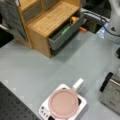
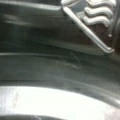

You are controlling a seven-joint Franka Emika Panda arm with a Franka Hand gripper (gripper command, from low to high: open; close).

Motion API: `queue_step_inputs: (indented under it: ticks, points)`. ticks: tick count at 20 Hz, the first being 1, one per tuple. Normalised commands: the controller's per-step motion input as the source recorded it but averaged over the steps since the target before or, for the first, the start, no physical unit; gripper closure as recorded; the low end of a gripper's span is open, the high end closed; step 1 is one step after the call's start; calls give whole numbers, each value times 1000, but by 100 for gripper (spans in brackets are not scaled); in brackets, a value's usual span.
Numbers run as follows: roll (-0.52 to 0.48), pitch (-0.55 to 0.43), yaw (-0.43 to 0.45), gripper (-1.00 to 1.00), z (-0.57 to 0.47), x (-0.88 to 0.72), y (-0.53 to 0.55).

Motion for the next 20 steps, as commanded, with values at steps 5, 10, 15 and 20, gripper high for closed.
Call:
queue_step_inputs:
  ticks: [5,10,15,20]
  points:
    - [102,-71,-106,-100,-125,-157,-171]
    - [114,-97,-50,-100,-192,-194,-291]
    - [164,-152,34,-100,-301,-191,-437]
    - [228,-182,71,-100,-325,-164,-353]
